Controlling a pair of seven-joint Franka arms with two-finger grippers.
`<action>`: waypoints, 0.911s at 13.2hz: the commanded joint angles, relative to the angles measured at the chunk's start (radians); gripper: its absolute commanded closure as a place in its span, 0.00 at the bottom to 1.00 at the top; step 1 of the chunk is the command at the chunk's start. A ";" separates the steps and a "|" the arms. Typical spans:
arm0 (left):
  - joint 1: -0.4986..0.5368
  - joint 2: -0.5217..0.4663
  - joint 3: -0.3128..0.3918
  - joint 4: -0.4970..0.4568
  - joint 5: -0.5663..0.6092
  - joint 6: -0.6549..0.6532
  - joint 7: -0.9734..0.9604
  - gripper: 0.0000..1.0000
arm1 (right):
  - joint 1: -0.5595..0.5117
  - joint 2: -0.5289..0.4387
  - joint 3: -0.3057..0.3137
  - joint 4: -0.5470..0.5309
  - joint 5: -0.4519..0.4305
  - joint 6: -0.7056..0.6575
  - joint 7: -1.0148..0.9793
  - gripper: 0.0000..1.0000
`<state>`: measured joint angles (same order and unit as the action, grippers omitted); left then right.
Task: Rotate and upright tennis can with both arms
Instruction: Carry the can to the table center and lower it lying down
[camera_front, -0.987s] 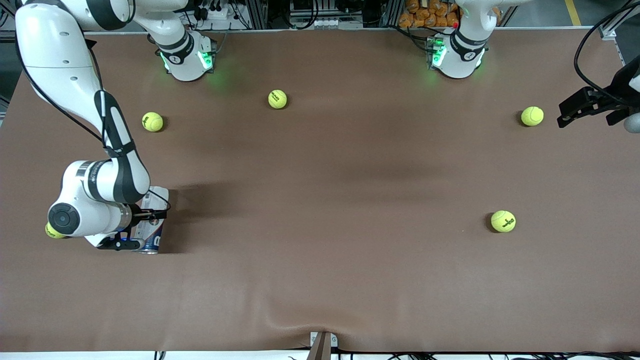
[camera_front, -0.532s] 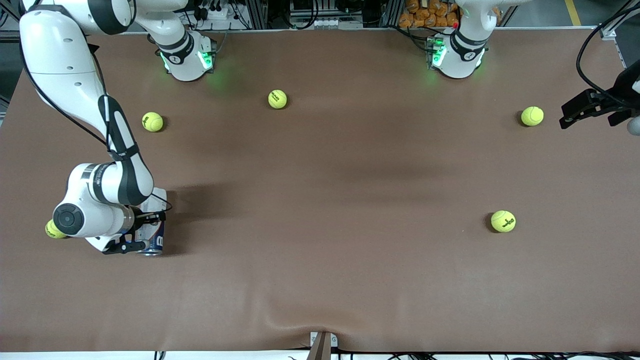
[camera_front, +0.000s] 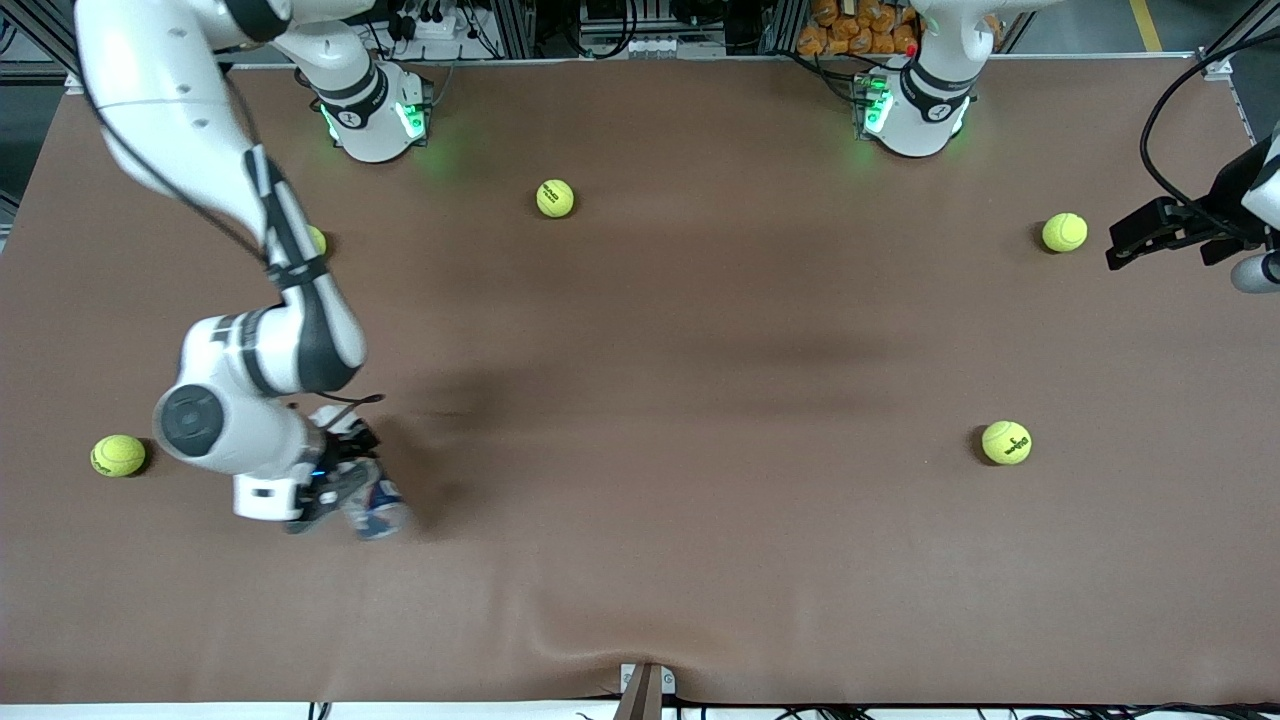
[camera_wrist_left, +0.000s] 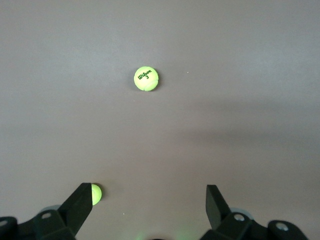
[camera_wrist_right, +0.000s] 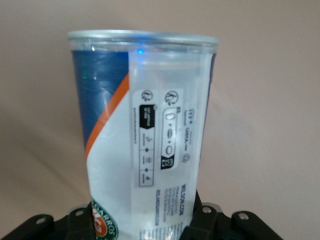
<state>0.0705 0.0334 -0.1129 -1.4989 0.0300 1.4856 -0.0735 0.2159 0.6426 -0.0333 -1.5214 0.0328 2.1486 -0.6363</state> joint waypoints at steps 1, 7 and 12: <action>0.012 -0.004 -0.005 0.006 -0.021 -0.007 0.018 0.00 | 0.136 -0.001 -0.011 0.041 -0.007 -0.006 -0.089 0.35; 0.014 0.014 -0.001 -0.003 -0.035 -0.010 0.018 0.00 | 0.416 0.049 -0.011 0.038 -0.129 0.112 -0.120 0.35; 0.012 0.045 0.001 -0.026 -0.082 -0.013 0.020 0.00 | 0.494 0.117 -0.013 0.035 -0.197 0.117 -0.109 0.25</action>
<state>0.0769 0.0767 -0.1104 -1.5236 -0.0332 1.4841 -0.0735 0.7008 0.7329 -0.0337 -1.4933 -0.1161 2.2541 -0.7310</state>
